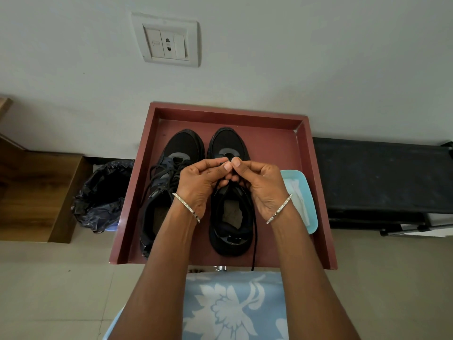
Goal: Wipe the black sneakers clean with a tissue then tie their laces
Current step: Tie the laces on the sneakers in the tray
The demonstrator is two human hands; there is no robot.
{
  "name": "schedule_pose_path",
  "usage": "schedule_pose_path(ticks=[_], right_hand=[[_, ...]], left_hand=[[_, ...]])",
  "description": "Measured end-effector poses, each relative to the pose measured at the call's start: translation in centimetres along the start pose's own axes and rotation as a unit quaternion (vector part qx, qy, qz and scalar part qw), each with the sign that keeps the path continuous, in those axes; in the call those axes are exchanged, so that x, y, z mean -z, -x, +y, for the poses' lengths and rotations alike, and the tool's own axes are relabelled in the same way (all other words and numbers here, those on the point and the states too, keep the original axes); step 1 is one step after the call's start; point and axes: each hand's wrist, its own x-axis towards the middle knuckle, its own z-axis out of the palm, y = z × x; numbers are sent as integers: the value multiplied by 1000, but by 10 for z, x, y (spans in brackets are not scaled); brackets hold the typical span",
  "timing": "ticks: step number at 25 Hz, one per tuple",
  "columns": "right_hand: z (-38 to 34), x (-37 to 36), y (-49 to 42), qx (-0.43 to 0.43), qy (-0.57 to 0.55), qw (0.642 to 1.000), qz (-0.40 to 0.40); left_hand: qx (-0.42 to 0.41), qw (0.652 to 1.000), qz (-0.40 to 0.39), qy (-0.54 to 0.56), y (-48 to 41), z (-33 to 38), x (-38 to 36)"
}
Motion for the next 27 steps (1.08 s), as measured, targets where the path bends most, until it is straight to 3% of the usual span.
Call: schedule_pose_path(ticks=[3,5,9,14,17,19,21,23,24,25,27], right_hand=[[5,-4,-4,0,11,1000,23],[9,-7,-8,1,23,998,61],[14,-10,-15,28,60,987,144],[16,-10,-16,31,71,985,156],[15,-9,-16,17,61,984,168],[13,-9,-15,13,39,984,175],[9,-9,-14,12,16,985,171],[5,-10,-12,15,12,988,155],[3,-10,-11,18,26,989,145],[1,-9,-10,23,45,990,134],[0,-10,-7,49,83,988,117]], left_hand=[[-34,998,17,-43,-1,-3,1],[-90,986,30,-137,-2,-4,2],[-212,919,7,-332,-3,-4,1],[-254,890,-6,-379,-2,-6,0],[-297,855,3,-425,-1,-8,-2],[-330,812,12,-481,0,-8,-3],[-352,738,41,-574,2,-7,-4],[-341,668,55,-660,5,-5,-7],[-327,650,50,-684,7,-4,-9],[-315,646,43,-694,8,-3,-10],[-291,685,30,-668,7,-1,-7]])
